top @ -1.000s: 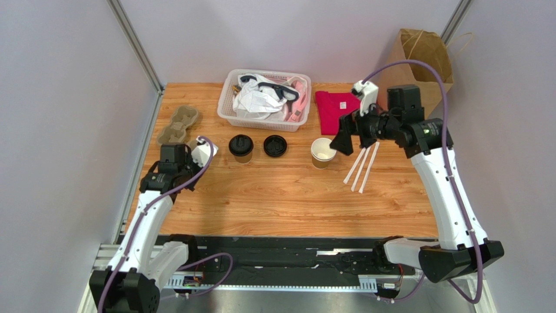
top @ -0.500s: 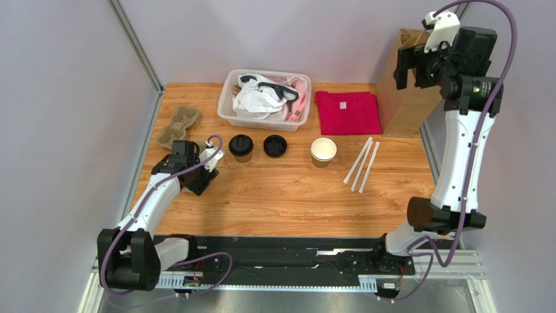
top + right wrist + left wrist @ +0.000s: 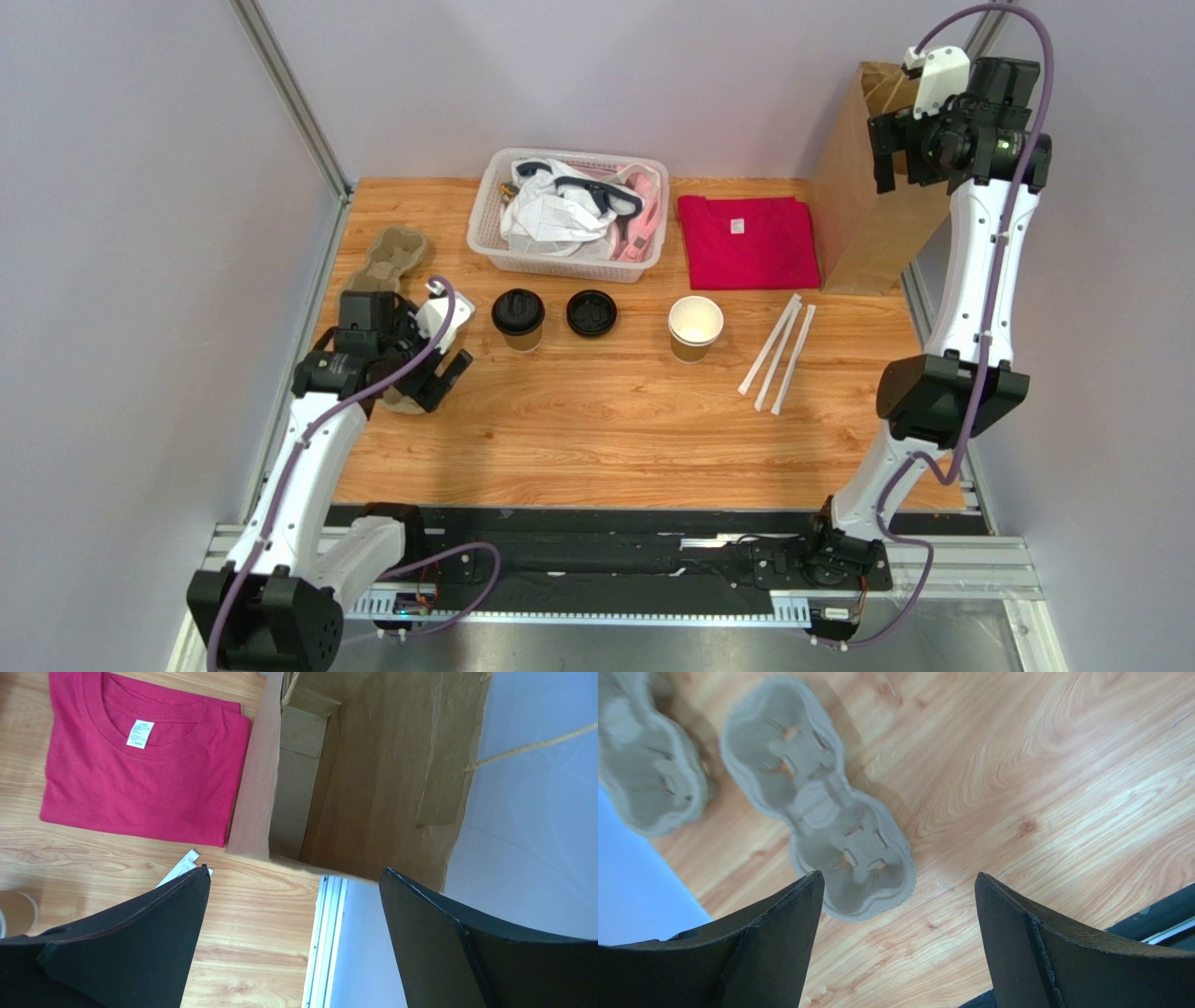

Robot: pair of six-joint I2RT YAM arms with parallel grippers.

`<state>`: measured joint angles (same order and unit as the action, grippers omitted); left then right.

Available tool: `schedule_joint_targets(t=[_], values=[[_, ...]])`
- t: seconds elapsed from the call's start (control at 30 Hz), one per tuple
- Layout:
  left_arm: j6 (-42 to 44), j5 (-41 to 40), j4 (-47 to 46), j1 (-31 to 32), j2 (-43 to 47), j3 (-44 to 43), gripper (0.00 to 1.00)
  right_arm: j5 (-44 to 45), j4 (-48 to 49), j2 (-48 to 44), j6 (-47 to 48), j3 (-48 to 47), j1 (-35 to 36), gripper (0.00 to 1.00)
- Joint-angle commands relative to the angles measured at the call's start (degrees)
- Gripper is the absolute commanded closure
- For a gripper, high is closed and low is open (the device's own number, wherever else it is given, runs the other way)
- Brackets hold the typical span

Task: Pack the takeout coffee

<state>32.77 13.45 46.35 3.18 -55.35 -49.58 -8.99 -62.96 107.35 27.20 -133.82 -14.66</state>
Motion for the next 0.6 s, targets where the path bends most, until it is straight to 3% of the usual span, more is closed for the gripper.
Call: schedule_joint_targets(t=[0.0,0.23,0.33,0.37,0.43,0.47,0.53,0.57], values=[[-2.45,4.21,4.36,-0.37,3.32,-4.99,0.12,0.3,4.42,2.51,3.99,-3.11,0.15,0.06],[-3.42,3.69,5.95,-0.37,4.9,-9.82,0.12,-2.87,5.3,4.1,7.42,-0.75,0.94,0.24],[-3.42,2.81,6.21,-0.37,5.43,-11.23,0.12,-2.87,5.65,3.83,8.57,1.01,0.86,0.38],[-3.59,2.72,6.12,-0.37,5.6,-11.67,0.12,-2.87,5.74,3.66,8.66,1.36,0.94,0.49],[-4.03,2.72,5.86,-0.37,5.87,-12.72,0.12,-3.22,5.39,3.31,9.36,1.37,0.86,0.61],[-4.21,2.89,5.69,-0.37,5.78,-13.08,0.12,-3.4,5.13,3.13,9.71,1.37,0.86,0.73],[-4.12,3.07,5.68,-0.37,5.78,-14.04,0.12,-3.14,4.95,2.78,10.41,1.28,0.86,0.85],[-4.04,2.81,5.42,-0.28,5.7,-14.22,0.12,-2.79,4.95,2.78,10.76,1.11,0.86,0.99]])
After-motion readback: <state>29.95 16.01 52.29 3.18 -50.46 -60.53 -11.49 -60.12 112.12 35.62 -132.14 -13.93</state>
